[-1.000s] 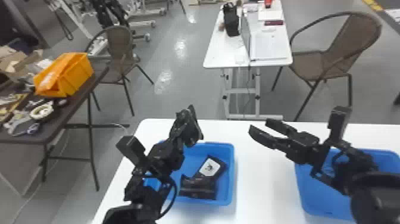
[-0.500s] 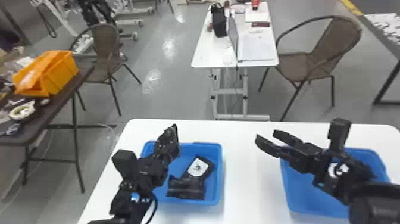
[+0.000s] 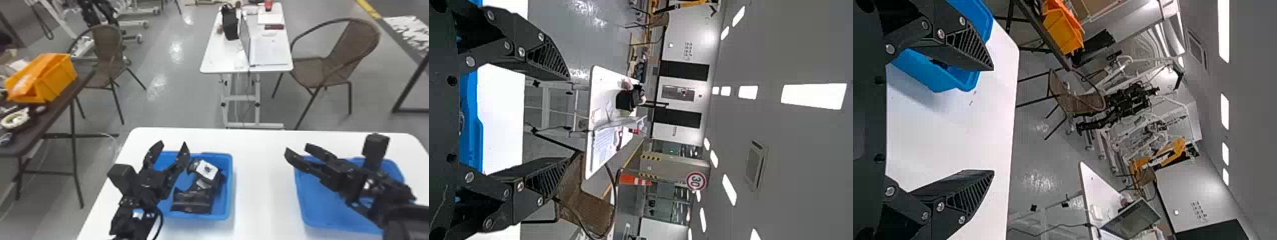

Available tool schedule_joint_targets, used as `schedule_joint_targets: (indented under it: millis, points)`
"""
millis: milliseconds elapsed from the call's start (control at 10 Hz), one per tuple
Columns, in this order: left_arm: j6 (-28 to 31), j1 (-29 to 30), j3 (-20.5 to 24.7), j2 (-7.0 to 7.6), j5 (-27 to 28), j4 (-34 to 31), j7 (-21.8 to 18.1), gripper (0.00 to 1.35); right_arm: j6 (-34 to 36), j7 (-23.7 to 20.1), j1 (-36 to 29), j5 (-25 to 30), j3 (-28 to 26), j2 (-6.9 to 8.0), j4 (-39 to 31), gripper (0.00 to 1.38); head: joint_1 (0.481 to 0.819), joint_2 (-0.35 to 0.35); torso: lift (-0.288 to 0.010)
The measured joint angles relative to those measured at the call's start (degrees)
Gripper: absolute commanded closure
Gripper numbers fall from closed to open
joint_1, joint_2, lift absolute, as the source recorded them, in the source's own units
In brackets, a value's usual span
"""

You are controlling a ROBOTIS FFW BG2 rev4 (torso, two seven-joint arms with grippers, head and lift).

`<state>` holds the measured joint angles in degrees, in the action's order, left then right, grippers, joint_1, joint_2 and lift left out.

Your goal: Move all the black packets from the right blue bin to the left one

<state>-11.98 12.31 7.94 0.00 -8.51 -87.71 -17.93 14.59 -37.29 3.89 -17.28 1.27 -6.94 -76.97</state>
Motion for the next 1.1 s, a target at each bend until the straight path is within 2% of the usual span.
schedule_joint_targets:
  millis: [300, 600, 800, 1100]
  points:
    - [-1.7, 1.1, 0.2, 0.00, -2.1, -2.1, 0.5, 0.20, -0.5, 4.4, -5.3, 4.9, -6.1, 0.00, -3.8, 0.32, 0.695, 0.070, 0.000]
    - [-2.5, 1.5, 0.5, 0.00, -3.7, -3.5, 0.6, 0.20, -2.7, 16.5, -12.4, 4.2, -11.5, 0.05, -6.9, 0.32, 0.695, -0.015, 0.000]
    - [-2.4, 1.6, 0.3, 0.00, -3.9, -3.9, 0.6, 0.20, -2.8, 19.0, -14.0, 3.6, -13.6, 0.04, -6.0, 0.32, 0.695, -0.065, 0.000]
    - [-2.3, 1.8, 0.3, 0.00, -4.1, -4.1, 0.6, 0.20, -2.9, 19.8, -12.2, 3.5, -14.9, -0.05, -0.2, 0.32, 0.695, -0.087, 0.000]
